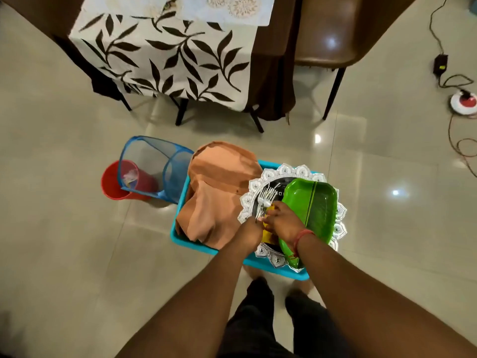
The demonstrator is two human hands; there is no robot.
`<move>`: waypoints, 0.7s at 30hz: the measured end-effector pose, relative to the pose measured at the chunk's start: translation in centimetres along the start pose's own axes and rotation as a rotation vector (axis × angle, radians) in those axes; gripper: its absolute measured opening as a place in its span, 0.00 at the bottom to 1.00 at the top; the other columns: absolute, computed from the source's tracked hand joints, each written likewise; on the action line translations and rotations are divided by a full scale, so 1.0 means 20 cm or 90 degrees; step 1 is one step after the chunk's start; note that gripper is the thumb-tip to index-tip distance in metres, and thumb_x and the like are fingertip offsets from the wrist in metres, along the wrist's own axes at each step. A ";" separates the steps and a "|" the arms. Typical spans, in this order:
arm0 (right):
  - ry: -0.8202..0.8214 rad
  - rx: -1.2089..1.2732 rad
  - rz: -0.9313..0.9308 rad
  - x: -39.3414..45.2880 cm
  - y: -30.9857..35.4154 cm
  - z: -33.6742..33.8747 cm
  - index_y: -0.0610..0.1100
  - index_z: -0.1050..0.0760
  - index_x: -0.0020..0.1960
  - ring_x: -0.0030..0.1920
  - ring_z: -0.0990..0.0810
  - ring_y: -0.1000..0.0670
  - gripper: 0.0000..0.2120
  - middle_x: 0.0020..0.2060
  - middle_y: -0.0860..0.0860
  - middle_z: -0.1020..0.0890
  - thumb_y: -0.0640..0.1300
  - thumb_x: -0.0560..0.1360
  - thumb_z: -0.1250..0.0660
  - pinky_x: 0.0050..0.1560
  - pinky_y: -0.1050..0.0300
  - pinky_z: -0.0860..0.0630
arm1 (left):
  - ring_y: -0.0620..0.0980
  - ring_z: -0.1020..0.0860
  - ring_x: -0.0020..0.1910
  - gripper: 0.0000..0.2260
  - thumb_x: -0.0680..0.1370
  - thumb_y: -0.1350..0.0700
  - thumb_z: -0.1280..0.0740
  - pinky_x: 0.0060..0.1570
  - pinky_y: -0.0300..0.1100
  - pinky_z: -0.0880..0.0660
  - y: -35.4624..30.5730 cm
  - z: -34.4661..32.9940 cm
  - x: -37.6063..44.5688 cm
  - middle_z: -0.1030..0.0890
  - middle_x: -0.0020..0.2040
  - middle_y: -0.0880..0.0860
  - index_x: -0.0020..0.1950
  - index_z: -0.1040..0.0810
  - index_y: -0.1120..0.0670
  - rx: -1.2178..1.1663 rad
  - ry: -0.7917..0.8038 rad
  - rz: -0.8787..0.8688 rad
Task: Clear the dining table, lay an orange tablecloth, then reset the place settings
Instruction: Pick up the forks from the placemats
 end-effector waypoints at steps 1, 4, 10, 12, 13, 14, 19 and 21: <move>0.012 -0.007 0.004 0.02 -0.02 -0.04 0.43 0.32 0.68 0.44 0.21 0.49 0.23 0.42 0.49 0.20 0.28 0.76 0.37 0.48 0.55 0.24 | 0.56 0.24 0.48 0.13 0.84 0.57 0.43 0.50 0.49 0.24 0.01 -0.01 0.02 0.22 0.58 0.65 0.63 0.26 0.62 0.018 0.000 0.013; 0.034 0.010 -0.013 0.05 -0.04 -0.09 0.49 0.31 0.67 0.45 0.21 0.55 0.23 0.45 0.53 0.20 0.30 0.78 0.39 0.44 0.69 0.24 | 0.50 0.27 0.41 0.12 0.84 0.57 0.47 0.36 0.44 0.26 0.00 -0.02 0.04 0.23 0.49 0.59 0.61 0.26 0.58 0.022 -0.005 0.048; 0.021 -0.121 -0.062 0.08 -0.06 -0.08 0.45 0.32 0.71 0.58 0.21 0.42 0.21 0.58 0.42 0.19 0.40 0.78 0.38 0.64 0.46 0.26 | 0.54 0.22 0.36 0.08 0.79 0.65 0.39 0.33 0.41 0.31 -0.04 -0.07 0.04 0.19 0.41 0.60 0.51 0.22 0.56 0.201 0.041 0.020; 0.021 -0.119 -0.077 0.08 -0.07 -0.08 0.44 0.33 0.72 0.59 0.21 0.41 0.22 0.59 0.41 0.20 0.40 0.78 0.39 0.64 0.45 0.26 | 0.58 0.18 0.50 0.12 0.77 0.65 0.35 0.40 0.40 0.31 -0.07 -0.06 0.03 0.16 0.52 0.61 0.60 0.21 0.60 0.304 0.038 -0.016; 0.023 -0.117 -0.081 0.08 -0.06 -0.08 0.44 0.32 0.71 0.59 0.21 0.40 0.21 0.59 0.40 0.20 0.40 0.78 0.40 0.63 0.44 0.26 | 0.59 0.19 0.54 0.13 0.78 0.63 0.35 0.42 0.40 0.31 -0.08 -0.06 0.03 0.17 0.56 0.61 0.62 0.22 0.60 0.318 0.026 -0.030; 0.023 -0.113 -0.083 0.08 -0.06 -0.08 0.44 0.31 0.70 0.58 0.21 0.40 0.20 0.58 0.39 0.20 0.40 0.78 0.41 0.62 0.44 0.25 | 0.59 0.19 0.56 0.13 0.78 0.61 0.35 0.44 0.40 0.32 -0.09 -0.05 0.02 0.18 0.57 0.61 0.62 0.23 0.60 0.327 0.015 -0.042; -0.003 -0.092 -0.114 0.10 -0.06 -0.07 0.46 0.35 0.75 0.62 0.23 0.40 0.26 0.64 0.39 0.23 0.41 0.77 0.41 0.65 0.46 0.27 | 0.60 0.20 0.58 0.12 0.78 0.59 0.38 0.50 0.44 0.27 -0.13 -0.04 0.01 0.17 0.57 0.59 0.59 0.21 0.57 0.387 -0.025 -0.065; -0.006 -0.093 -0.117 0.10 -0.05 -0.07 0.45 0.36 0.76 0.66 0.25 0.41 0.26 0.68 0.40 0.26 0.41 0.78 0.42 0.68 0.48 0.30 | 0.59 0.20 0.59 0.12 0.79 0.58 0.38 0.53 0.46 0.25 -0.14 -0.04 0.01 0.18 0.58 0.59 0.60 0.21 0.57 0.404 -0.038 -0.062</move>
Point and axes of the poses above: each hand's wrist, its own x-axis towards the middle knuckle, its own z-axis out of the back of the hand, y = z × x, the point moved 7 cm from there along x, towards the middle knuckle
